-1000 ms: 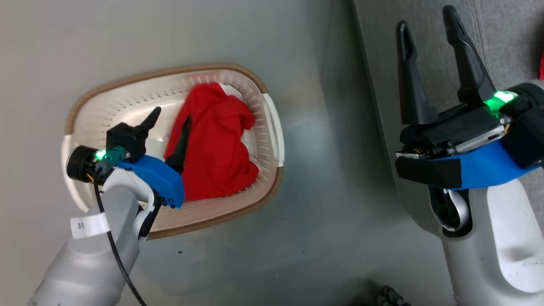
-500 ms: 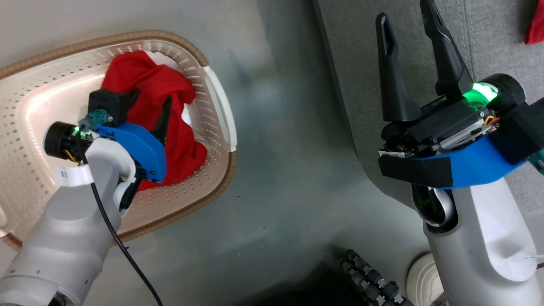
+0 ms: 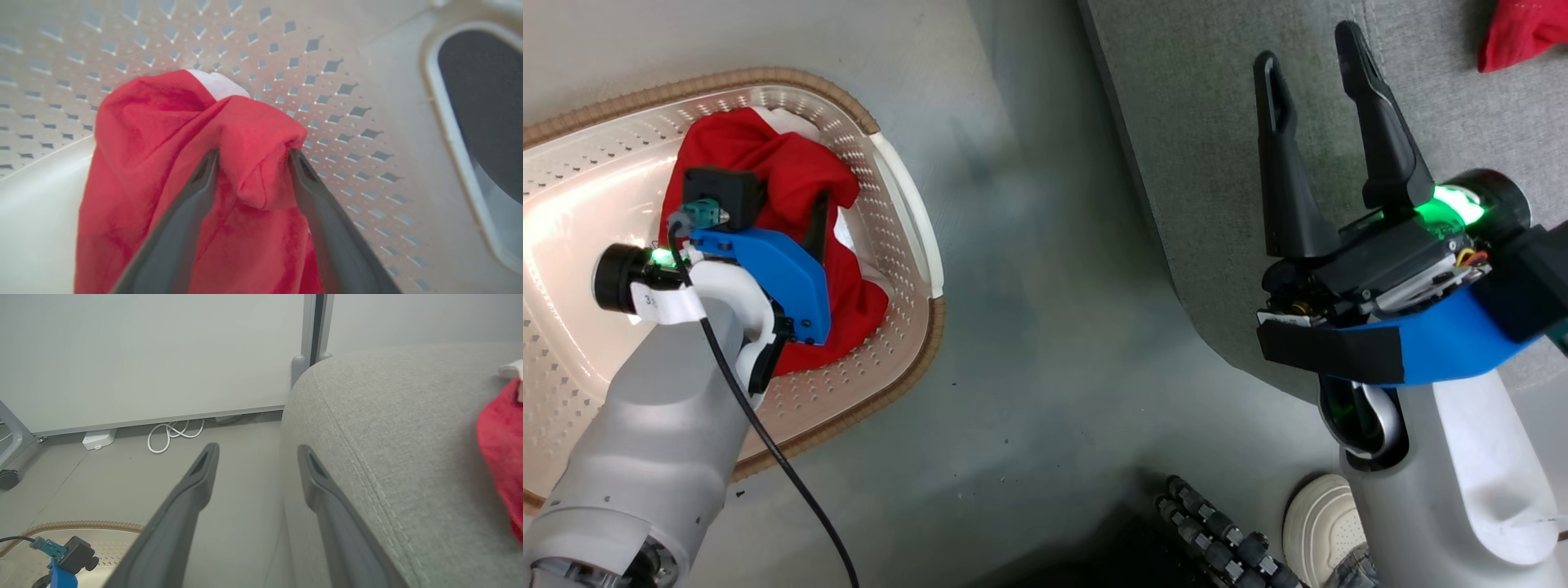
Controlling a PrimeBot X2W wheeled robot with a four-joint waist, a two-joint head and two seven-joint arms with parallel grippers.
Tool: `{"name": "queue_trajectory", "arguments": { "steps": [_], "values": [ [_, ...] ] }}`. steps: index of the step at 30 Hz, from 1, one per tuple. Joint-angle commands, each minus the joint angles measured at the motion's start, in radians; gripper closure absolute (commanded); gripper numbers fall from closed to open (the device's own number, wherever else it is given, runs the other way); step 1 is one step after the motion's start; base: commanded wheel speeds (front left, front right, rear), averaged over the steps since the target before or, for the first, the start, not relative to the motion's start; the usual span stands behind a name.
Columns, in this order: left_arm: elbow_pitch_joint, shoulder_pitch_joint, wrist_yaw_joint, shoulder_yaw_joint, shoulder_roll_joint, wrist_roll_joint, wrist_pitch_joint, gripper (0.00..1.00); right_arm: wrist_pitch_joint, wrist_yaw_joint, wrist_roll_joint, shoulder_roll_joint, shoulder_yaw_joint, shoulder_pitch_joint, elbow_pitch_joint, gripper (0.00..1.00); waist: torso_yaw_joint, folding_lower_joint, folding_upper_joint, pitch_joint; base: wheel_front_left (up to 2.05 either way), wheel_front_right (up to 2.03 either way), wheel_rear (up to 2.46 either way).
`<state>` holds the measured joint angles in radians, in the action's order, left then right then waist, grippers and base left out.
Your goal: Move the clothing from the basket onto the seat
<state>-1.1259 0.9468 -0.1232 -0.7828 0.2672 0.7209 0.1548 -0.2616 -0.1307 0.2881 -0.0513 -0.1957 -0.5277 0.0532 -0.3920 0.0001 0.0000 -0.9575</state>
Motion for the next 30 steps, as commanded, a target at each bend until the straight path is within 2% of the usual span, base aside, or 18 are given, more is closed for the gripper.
{"name": "queue_trajectory", "arguments": {
  "steps": [1, 14, 21, 25, 30],
  "values": [
    [-0.016, 0.023, -0.001, -0.009, 0.0, -0.008, 0.009, 1.0, -0.005, 0.0, 0.002, 0.002, 0.006, 0.016, 0.006, 0.0, -0.002, -0.0001, 0.0, 0.003, 0.0, 0.0, 0.0],
    [-0.057, 0.044, -0.01, -0.047, -0.024, 0.017, 0.01, 1.0, -0.005, 0.0, -0.003, 0.002, 0.003, 0.017, 0.013, 0.0, 0.002, -0.0001, 0.0, 0.006, 0.0, 0.0, 0.0],
    [-0.047, 0.027, -0.008, -0.065, -0.006, 0.041, 0.017, 1.0, -0.005, 0.0, 0.006, 0.001, -0.022, -0.008, -0.007, 0.0, -0.005, -0.0001, 0.0, 0.023, 0.0, 0.0, 0.0],
    [-0.039, 0.006, -0.008, -0.08, 0.007, 0.047, 0.042, 1.0, -0.004, 0.0, 0.015, 0.001, -0.047, -0.036, -0.026, 0.0, -0.017, -0.0001, 0.0, 0.058, 0.0, 0.0, 0.0],
    [0.008, -0.046, -0.008, -0.119, -0.015, 0.057, 0.075, 1.0, -0.004, 0.0, -0.018, 0.001, -0.037, -0.028, -0.067, 0.0, 0.025, -0.0001, 0.0, 0.166, 0.0, 0.0, 0.0]
  ]
}}
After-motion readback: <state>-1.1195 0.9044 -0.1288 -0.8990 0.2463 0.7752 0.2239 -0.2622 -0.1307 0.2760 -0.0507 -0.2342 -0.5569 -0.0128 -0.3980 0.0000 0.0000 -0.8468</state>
